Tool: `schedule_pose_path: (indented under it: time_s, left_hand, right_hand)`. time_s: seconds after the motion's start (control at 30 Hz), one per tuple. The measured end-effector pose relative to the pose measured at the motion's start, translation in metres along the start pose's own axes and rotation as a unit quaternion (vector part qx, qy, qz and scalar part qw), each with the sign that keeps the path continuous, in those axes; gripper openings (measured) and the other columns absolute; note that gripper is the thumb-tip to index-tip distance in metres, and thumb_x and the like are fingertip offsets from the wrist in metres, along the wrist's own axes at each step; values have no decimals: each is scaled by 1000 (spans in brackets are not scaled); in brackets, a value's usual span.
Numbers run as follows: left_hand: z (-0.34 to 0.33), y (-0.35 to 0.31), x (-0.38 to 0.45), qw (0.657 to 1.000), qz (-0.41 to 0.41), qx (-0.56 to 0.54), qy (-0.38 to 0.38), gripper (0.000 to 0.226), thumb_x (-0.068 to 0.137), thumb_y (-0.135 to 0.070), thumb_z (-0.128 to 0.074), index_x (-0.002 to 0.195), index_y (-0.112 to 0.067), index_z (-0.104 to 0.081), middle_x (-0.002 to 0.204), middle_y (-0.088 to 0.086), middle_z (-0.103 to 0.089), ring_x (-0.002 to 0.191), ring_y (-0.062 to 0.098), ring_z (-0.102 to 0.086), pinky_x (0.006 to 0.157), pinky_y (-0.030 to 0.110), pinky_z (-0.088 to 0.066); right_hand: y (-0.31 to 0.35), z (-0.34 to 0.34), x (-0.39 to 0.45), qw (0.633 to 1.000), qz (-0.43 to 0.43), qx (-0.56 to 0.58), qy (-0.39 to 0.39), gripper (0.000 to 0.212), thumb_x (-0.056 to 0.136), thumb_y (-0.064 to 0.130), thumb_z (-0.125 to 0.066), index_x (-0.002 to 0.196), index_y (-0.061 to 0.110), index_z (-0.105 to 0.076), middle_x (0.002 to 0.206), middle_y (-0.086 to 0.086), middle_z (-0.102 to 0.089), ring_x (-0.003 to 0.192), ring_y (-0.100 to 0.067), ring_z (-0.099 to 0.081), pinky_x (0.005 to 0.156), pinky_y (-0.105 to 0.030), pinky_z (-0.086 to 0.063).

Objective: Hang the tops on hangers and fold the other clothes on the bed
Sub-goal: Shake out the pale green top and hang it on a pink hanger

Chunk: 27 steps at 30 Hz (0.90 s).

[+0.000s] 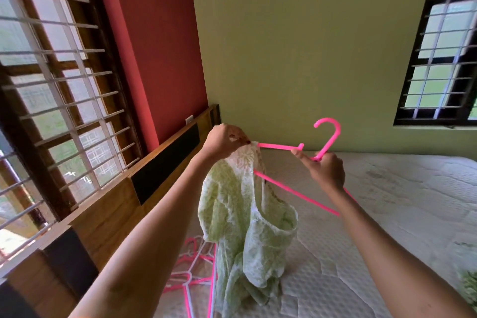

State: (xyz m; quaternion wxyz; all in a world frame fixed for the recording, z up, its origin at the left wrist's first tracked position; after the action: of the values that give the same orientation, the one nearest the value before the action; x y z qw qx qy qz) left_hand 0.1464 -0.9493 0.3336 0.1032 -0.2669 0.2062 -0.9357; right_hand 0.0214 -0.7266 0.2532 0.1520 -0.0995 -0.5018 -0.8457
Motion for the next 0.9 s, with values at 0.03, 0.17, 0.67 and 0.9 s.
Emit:
schedule_pose_path:
  time_s: [0.03,0.17,0.67,0.9]
  left_hand:
    - [-2,-3,2,1000,-2,27,1,20,79,-24,-74,92,-9,-75,94,5,-73,90,17,-68,81,28,-54]
    - [-15,-17,8,1000,4,27,8,16,84,-19,-68,95,-8,-73,95,10,-73,92,24,-67,78,31,-52]
    - [-15,-24,24,996,49,66,-29,25,95,-10,-38,106,-1,-59,108,22,-64,101,38,-58,76,39,-43]
    - [5,-43,36,995,46,77,-43,26,93,-11,-39,108,-2,-59,110,21,-63,102,37,-57,74,36,-41]
  right_hand:
    - [3,-1,0,1000,5,-1,11,62,64,73,-60,47,16,-44,51,0,-48,70,-30,-62,58,-29,-36]
    - [23,-13,0,998,27,-1,53,77,49,93,-42,49,16,-45,48,3,-47,58,-24,-55,55,-26,-37]
    - [87,-2,-52,908,331,24,-254,23,87,34,-49,85,11,-48,81,-11,-54,79,-27,-46,69,-36,-32]
    - [-16,-150,-68,948,161,-119,248,60,77,49,-63,125,19,-42,120,-4,-55,113,-27,-50,90,-34,-43]
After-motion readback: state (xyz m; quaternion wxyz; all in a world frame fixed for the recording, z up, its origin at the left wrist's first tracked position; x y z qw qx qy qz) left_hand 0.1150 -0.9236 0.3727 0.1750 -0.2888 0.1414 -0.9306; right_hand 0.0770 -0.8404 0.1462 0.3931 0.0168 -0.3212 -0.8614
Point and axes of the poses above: each hand's wrist, its own x-axis towards the middle knuckle, its own z-axis out of the back of the hand, y = z × x, the point moved 9 cm from there along x, towards the middle knuckle
